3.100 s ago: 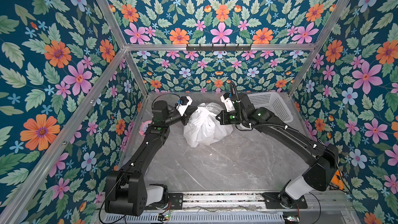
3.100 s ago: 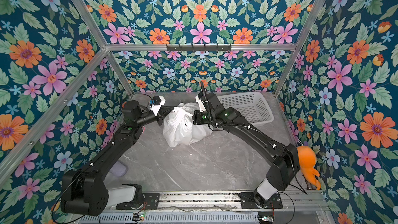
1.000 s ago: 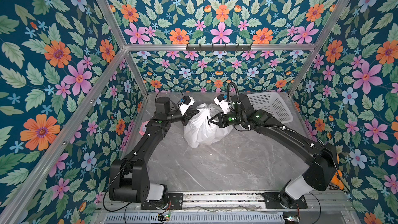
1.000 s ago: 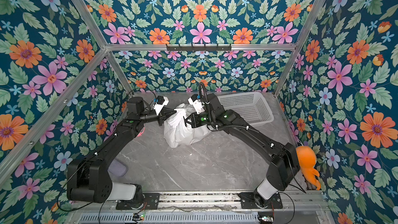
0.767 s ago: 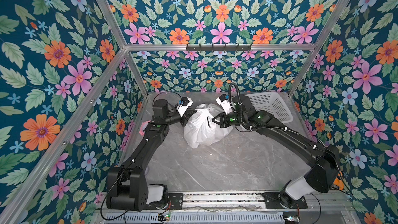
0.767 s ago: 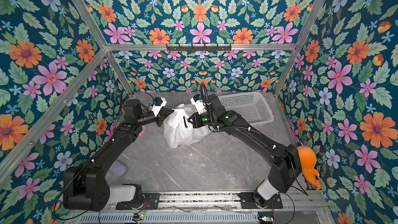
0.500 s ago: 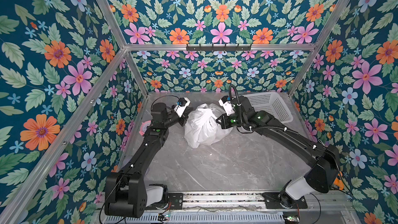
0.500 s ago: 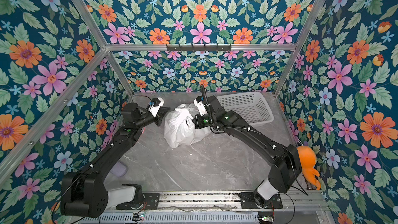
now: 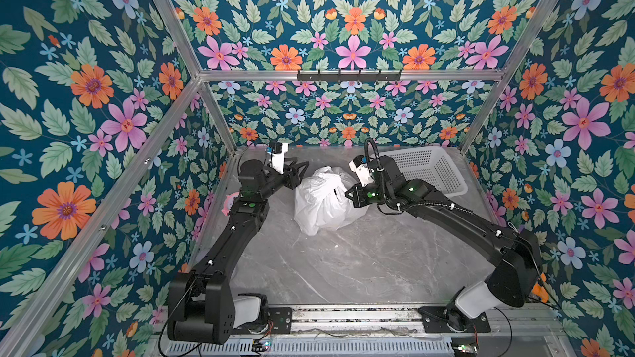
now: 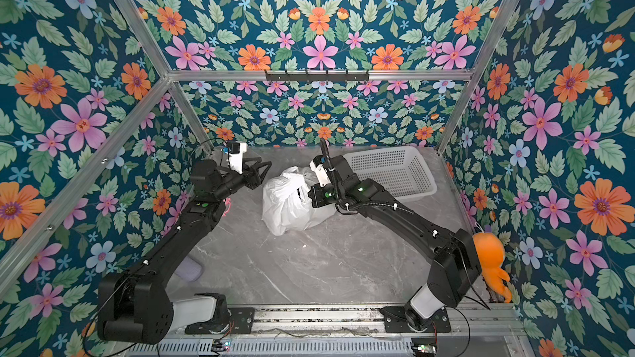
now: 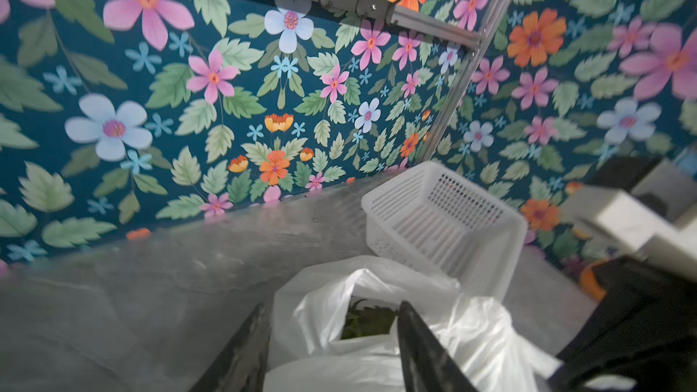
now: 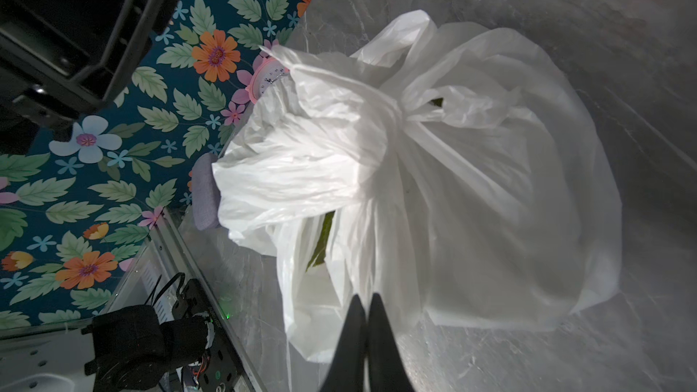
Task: Place the pineapple into a plastic bag & tie a knot
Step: Tie the plastic bag at the center of the board.
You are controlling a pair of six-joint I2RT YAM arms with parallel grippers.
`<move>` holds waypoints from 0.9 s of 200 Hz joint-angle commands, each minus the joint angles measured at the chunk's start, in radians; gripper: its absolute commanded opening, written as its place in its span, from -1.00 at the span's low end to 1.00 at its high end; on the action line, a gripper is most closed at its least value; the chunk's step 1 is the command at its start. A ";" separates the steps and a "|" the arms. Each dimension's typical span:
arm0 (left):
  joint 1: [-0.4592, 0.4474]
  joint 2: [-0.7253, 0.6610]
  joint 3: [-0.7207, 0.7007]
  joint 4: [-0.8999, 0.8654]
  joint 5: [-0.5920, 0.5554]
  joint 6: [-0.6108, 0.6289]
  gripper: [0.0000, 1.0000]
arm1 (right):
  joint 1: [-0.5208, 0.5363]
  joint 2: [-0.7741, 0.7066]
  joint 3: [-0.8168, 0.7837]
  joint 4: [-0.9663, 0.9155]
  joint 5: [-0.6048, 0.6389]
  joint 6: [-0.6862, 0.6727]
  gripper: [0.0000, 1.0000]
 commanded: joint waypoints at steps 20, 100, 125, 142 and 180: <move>-0.055 -0.029 -0.050 0.016 -0.018 -0.604 0.33 | 0.000 -0.006 -0.017 0.054 -0.033 -0.024 -1.00; -0.161 0.065 0.072 -0.234 -0.134 -0.627 0.38 | 0.001 -0.026 -0.070 0.100 -0.053 -0.033 -1.00; -0.185 0.097 0.074 -0.171 -0.073 -0.658 0.24 | 0.000 -0.028 -0.073 0.107 -0.057 -0.036 -1.00; -0.198 0.107 0.074 -0.131 -0.050 -0.676 0.13 | 0.000 -0.026 -0.076 0.110 -0.058 -0.034 -1.00; -0.200 0.107 0.068 -0.098 -0.043 -0.678 -0.13 | 0.001 -0.028 -0.085 0.116 -0.066 -0.035 -1.00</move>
